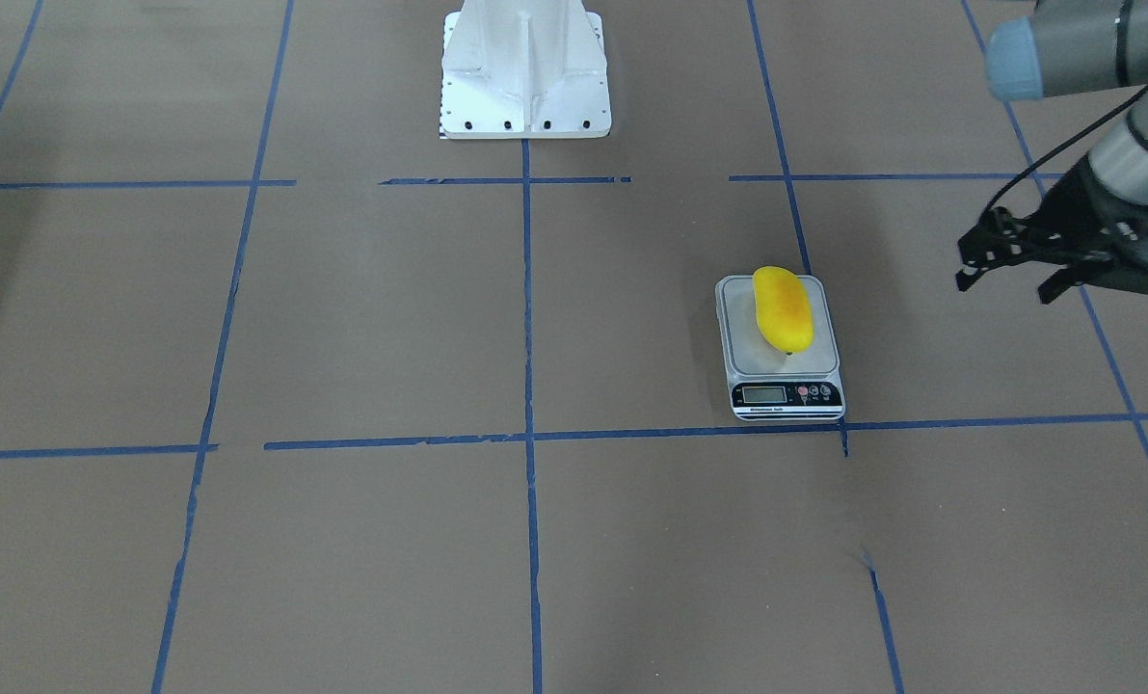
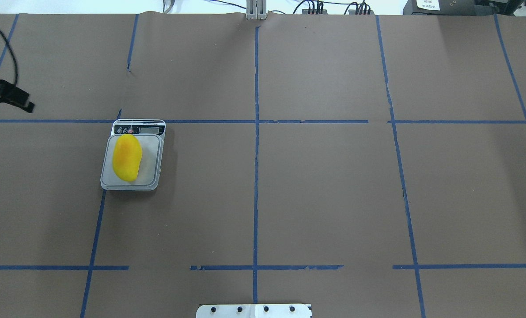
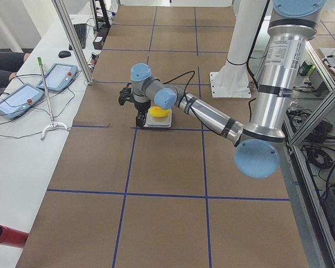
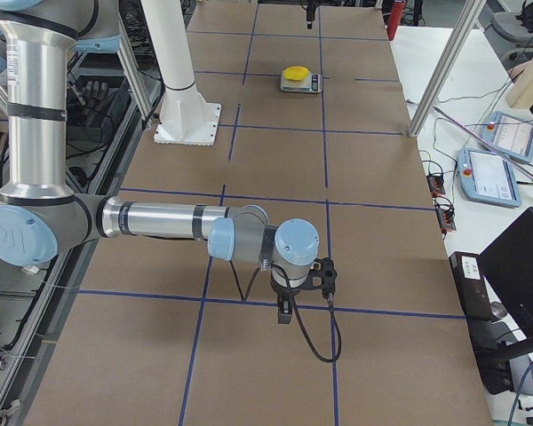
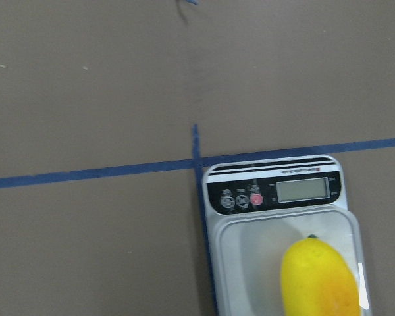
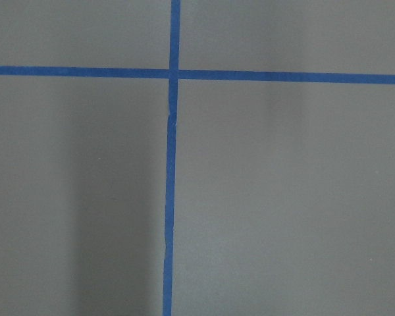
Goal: Weigh mango
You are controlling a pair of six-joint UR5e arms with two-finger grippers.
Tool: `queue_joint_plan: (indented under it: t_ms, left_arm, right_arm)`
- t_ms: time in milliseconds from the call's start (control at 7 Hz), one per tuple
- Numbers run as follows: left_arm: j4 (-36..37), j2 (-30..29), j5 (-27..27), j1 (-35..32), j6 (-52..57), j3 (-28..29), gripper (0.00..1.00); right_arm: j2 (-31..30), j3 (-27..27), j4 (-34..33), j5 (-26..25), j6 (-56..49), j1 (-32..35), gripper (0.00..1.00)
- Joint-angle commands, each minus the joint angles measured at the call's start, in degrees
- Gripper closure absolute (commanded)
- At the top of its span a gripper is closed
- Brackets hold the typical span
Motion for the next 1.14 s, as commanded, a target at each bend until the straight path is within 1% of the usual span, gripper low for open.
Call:
queue_joint_plan:
  t_ms: [0, 143, 286, 429, 1000]
  left_arm:
    - [3.39, 5.56, -0.18, -14.48, 22.88, 3.84, 0.0]
    - [6.8, 4.95, -0.09, -19.51, 31.16, 7.35, 0.0]
    - [7.18, 4.86, -0.09, -24.78, 36.2, 10.87, 0.0]
    - [7.36, 4.69, 0.08, -25.96, 36.34, 11.77, 0.0]
    - [7.45, 4.42, -0.18, -26.06, 36.69, 11.69, 0.0]
  right_arm:
    - [0.0, 0.0, 0.0, 0.0, 0.0, 0.0, 0.0]
    - [0.0, 0.0, 0.0, 0.0, 0.0, 0.0, 0.0]
    - [0.0, 0.0, 0.0, 0.0, 0.0, 0.0, 0.0]
    - [0.0, 0.0, 0.0, 0.0, 0.0, 0.0, 0.0]
    - [0.0, 0.0, 0.0, 0.0, 0.0, 0.0, 0.0]
